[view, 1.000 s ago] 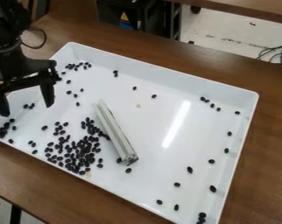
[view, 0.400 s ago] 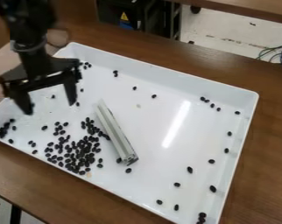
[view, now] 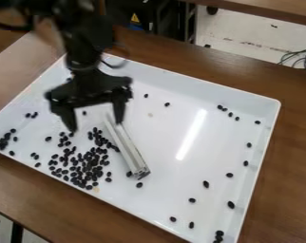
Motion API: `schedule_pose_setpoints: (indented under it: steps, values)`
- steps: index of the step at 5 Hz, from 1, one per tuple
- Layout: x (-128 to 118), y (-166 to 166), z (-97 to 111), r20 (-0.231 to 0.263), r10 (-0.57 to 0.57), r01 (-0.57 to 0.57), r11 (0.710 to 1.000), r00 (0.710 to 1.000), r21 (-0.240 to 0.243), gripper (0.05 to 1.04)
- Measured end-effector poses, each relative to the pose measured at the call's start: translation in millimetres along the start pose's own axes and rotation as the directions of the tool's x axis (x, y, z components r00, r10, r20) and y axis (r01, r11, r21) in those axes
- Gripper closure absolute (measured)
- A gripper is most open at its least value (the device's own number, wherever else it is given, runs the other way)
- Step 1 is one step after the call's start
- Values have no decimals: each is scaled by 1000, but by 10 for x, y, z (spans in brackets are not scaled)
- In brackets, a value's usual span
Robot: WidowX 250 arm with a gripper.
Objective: Sweep into pile
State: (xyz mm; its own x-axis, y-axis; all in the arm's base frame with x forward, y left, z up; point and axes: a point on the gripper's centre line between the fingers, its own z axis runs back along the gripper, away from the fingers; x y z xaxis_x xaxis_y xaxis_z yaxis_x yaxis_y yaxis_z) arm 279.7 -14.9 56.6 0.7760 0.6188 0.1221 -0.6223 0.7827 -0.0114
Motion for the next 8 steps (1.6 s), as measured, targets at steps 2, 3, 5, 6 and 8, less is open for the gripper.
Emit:
schedule_pose_setpoints:
  steps: [2, 3, 5, 6, 8]
  values:
    - [-14, -80, -199, -3, 49, -49, 998, 999, 29, 84]
    - [-11, -82, -314, -1, 72, -72, 997, 997, 37, 84]
    - [-25, -91, -417, -2, 92, -92, 995, 996, 36, 448]
    - [-32, -102, -453, -14, 89, -89, 995, 996, 36, 705]
    - [-37, -160, -456, -2, 46, -46, 998, 999, 40, 731]
